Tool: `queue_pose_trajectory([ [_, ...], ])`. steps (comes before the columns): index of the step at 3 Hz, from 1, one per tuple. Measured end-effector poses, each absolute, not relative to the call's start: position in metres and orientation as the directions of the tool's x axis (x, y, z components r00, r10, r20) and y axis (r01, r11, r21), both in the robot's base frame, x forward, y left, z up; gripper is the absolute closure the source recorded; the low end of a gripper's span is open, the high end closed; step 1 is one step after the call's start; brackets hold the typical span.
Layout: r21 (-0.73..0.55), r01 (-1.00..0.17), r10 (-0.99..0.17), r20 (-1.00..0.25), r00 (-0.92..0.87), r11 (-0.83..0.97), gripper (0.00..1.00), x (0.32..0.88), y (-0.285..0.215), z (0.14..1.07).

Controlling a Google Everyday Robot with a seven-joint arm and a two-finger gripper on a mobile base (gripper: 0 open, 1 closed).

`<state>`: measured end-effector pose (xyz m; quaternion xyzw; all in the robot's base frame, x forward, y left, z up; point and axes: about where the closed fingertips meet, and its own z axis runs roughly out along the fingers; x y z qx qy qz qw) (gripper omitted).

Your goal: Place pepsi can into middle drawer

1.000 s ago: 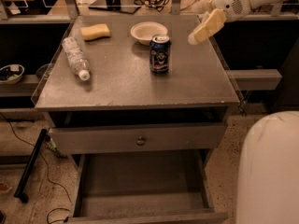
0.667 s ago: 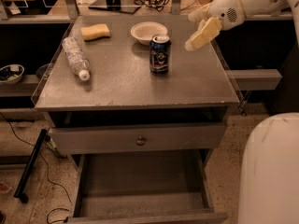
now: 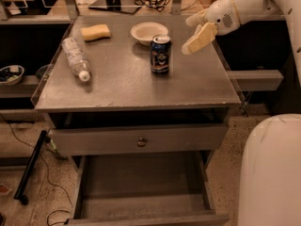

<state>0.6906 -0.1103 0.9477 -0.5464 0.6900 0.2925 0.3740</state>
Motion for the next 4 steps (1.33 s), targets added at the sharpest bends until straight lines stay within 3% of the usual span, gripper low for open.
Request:
queue_pose_trajectory([
  [4, 0.134, -0.971, -0.441, -0.873, -0.21, 0.197, 0.0, 0.717, -0.066, 0.877],
])
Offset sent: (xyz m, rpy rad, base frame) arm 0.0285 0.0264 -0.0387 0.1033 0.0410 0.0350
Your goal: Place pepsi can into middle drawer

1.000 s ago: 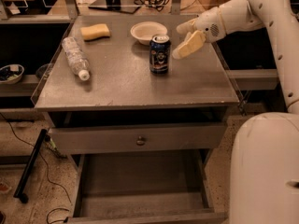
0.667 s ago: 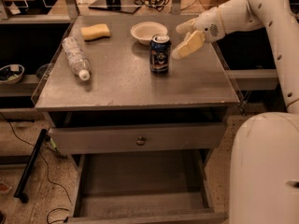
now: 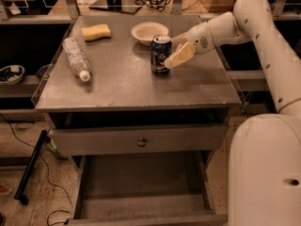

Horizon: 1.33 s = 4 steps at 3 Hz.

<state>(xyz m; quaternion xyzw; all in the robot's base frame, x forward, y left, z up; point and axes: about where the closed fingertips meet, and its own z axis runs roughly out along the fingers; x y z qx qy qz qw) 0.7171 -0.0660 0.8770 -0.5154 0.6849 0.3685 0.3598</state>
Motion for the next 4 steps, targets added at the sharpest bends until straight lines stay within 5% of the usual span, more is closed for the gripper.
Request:
queue_pose_trajectory([
  [4, 0.145, -0.968, -0.382, -0.899, -0.216, 0.205, 0.0, 0.7174, -0.0589, 0.874],
])
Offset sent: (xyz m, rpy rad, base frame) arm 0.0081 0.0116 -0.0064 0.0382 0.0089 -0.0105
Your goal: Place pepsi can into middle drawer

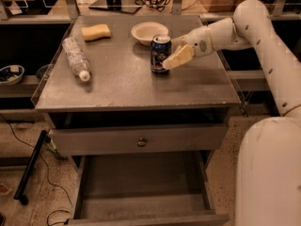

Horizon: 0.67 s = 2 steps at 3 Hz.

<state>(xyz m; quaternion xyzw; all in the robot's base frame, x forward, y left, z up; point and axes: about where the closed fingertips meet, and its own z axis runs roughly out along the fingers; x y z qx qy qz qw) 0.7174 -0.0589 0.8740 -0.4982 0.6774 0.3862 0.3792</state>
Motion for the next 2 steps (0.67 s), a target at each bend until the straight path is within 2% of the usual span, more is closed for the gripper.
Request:
queue_pose_trajectory([
  [1, 0.145, -0.968, -0.382, -0.899, -0.216, 0.205, 0.19, 0.7173, -0.059, 0.874],
  [2, 0.145, -0.968, -0.382, -0.899, -0.216, 0.205, 0.42, 0.7173, -0.0589, 0.874],
])
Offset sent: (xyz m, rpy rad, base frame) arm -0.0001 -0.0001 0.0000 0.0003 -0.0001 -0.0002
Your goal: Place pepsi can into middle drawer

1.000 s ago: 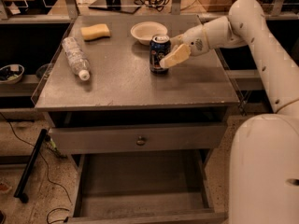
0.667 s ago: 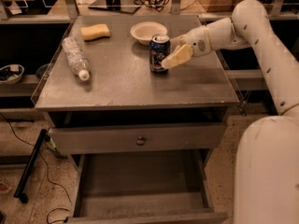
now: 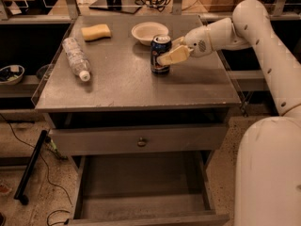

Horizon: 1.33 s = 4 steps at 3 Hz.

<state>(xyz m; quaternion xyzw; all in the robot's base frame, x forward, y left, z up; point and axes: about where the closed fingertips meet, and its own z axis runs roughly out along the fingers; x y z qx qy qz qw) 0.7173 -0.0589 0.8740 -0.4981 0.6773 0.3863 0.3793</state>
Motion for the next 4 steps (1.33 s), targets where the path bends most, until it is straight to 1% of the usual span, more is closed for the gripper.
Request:
queue_pose_trajectory([
  [1, 0.145, -0.968, -0.382, -0.899, -0.216, 0.205, 0.73, 0.7173, -0.0589, 0.874],
  [2, 0.145, -0.968, -0.382, -0.899, -0.216, 0.205, 0.96, 0.7173, -0.0588, 0.874],
  [3, 0.145, -0.968, -0.382, -0.899, -0.216, 0.205, 1.0, 0.7173, -0.0588, 0.874],
  [4, 0.164, -0.966, -0.367, -0.901, -0.229, 0.2, 1.0, 0.716, -0.0564, 0.8752],
])
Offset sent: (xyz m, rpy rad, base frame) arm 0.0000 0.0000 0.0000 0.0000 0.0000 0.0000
